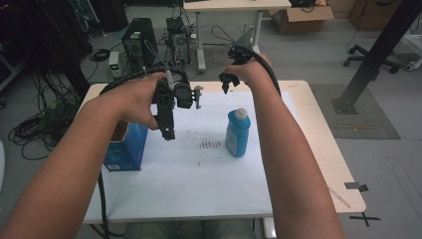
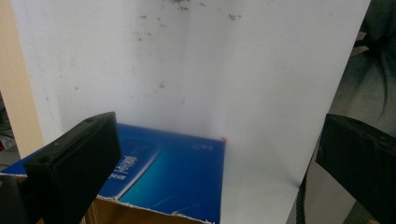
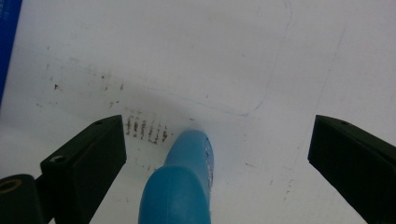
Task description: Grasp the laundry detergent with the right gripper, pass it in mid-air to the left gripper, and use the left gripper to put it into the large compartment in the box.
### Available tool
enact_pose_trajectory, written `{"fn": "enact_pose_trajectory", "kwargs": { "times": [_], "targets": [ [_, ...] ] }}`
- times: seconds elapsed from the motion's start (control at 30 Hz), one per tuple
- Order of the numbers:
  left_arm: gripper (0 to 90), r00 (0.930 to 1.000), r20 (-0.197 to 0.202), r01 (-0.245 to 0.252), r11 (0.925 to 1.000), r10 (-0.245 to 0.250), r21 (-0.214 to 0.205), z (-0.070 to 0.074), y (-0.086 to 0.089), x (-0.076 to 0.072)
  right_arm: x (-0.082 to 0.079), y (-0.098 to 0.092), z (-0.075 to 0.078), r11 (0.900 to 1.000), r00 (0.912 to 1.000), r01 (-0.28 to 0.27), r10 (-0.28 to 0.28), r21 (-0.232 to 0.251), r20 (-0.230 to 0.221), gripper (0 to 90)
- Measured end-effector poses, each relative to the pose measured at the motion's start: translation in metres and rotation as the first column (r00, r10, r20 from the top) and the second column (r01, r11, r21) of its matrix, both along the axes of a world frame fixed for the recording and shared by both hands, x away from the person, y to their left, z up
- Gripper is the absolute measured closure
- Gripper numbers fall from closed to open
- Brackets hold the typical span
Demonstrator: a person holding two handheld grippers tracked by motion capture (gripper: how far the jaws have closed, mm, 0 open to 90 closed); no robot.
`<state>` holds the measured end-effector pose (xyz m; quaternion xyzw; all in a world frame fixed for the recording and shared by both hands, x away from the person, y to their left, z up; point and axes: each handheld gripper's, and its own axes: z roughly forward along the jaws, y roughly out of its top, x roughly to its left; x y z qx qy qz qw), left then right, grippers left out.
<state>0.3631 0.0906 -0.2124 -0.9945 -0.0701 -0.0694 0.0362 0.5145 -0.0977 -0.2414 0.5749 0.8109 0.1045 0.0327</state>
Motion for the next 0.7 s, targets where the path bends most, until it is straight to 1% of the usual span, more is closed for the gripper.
{"fn": "enact_pose_trajectory", "kwargs": {
  "times": [0.1,0.13,0.27,0.3,0.33,0.37,0.4,0.43,0.47,0.5,0.57,0.6,0.63,0.7],
  "targets": [
    [0.2,1.0,-0.001,0.002,1.0,-0.002,-0.001,0.0,0.0,0.0,-0.001,-0.002,0.001,1.0,1.0,0.003,-0.003,0.0,0.005,4.3],
    [0.2,1.0,-0.002,0.004,1.0,-0.004,-0.002,0.0,0.0,0.0,-0.004,-0.003,0.004,1.0,1.0,-0.001,0.001,0.006,0.008,4.4],
    [0.2,0.9999,-0.006,0.012,0.9999,-0.012,0.007,-0.001,-0.002,0.0,-0.009,-0.004,0.009,0.9998,0.9998,-0.001,0.001,0.018,0.019,4.4],
    [0.2,0.9999,-0.006,0.013,0.9999,-0.013,0.005,-0.002,-0.003,0.0,-0.013,-0.005,0.012,0.9998,0.9995,-0.008,0.007,0.019,0.031,4.4],
    [0.2,0.9998,-0.01,0.019,0.9998,-0.019,0.007,-0.002,-0.003,0.0,-0.013,-0.005,0.012,0.9998,0.9995,-0.008,0.007,0.019,0.031,4.4],
    [0.2,0.9998,-0.012,0.013,0.9999,-0.013,0.001,-0.003,-0.003,-0.001,-0.019,-0.005,0.014,0.9997,0.9994,-0.017,0.017,0.017,0.032,4.4],
    [0.2,0.9998,-0.011,0.019,0.9998,-0.019,-0.001,-0.003,-0.004,0.0,-0.019,-0.005,0.014,0.9997,0.9994,-0.017,0.017,0.017,0.032,4.4],
    [0.2,0.9997,-0.009,0.024,0.9997,-0.024,-0.001,-0.003,-0.004,0.0,-0.024,-0.006,0.017,0.9994,0.9992,-0.021,0.02,0.029,0.036,4.5],
    [0.2,0.9996,-0.012,0.026,0.9997,-0.026,0.002,-0.003,-0.004,-0.001,-0.028,-0.006,0.019,0.9993,0.999,-0.025,0.024,0.029,0.038,4.5],
    [0.2,0.9995,-0.016,0.026,0.9997,-0.026,0.0,-0.003,-0.004,-0.001,-0.028,-0.006,0.019,0.9993,0.999,-0.025,0.024,0.029,0.038,4.5],
    [0.2,0.9995,-0.013,0.028,0.9996,-0.028,0.007,-0.003,-0.003,-0.001,-0.034,-0.008,0.022,0.9989,0.9988,-0.028,0.027,0.038,0.042,4.5],
    [0.2,0.9995,-0.015,0.028,0.9996,-0.027,0.006,-0.003,-0.003,-0.002,-0.04,-0.01,0.025,0.9986,0.9987,-0.031,0.029,0.042,0.042,4.5],
    [0.2,0.9995,-0.016,0.028,0.9996,-0.028,0.003,-0.003,-0.002,-0.002,-0.04,-0.01,0.025,0.9986,0.9987,-0.031,0.029,0.042,0.042,4.5],
    [0.2,0.9996,-0.012,0.024,0.9997,-0.024,-0.001,-0.004,-0.001,-0.002,-0.046,-0.011,0.027,0.9978,0.9983,-0.042,0.039,0.052,0.042,4.6]
  ]
}}
